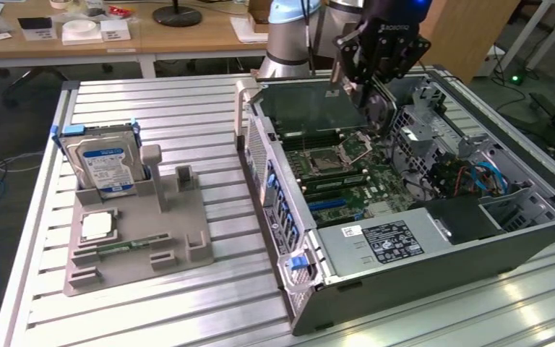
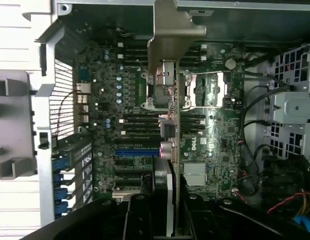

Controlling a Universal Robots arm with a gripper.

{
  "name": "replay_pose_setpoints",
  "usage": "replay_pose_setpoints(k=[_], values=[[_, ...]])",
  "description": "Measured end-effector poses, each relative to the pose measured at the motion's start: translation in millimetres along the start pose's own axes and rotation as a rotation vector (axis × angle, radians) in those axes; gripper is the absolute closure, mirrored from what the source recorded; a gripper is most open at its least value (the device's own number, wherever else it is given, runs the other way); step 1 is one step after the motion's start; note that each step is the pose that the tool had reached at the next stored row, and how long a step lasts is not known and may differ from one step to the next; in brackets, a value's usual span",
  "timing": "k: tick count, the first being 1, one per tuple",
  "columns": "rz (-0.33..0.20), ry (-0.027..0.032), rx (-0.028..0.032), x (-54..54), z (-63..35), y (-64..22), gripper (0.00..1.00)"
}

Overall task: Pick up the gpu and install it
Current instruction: 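Pick up the gpu and move the gpu toward the slot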

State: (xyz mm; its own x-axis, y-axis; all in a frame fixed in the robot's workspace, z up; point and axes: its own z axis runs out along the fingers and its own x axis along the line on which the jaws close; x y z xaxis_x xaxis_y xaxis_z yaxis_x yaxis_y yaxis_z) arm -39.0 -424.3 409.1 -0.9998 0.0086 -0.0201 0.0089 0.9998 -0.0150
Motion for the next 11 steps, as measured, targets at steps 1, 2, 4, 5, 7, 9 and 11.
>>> replay_pose_setpoints(k=[1,2,4,5,7,9,11], values=[[0.0,0.0,0.0,-4.2,0.3,0.1,0.72],[0.0,0.0,0.0,-8.4,0.5,0.3,0.72],[0.0,0.0,0.0,-16.7,1.1,0.6,0.72],[0.001,0.0,0.0,-20.5,1.4,0.6,0.72],[0.001,-0.0001,-0.0001,-28.1,2.0,0.8,0.72],[0.001,0.0,0.0,-35.7,2.6,0.9,0.72],[0.002,0.0,0.0001,-41.1,3.1,1.0,0.72]])
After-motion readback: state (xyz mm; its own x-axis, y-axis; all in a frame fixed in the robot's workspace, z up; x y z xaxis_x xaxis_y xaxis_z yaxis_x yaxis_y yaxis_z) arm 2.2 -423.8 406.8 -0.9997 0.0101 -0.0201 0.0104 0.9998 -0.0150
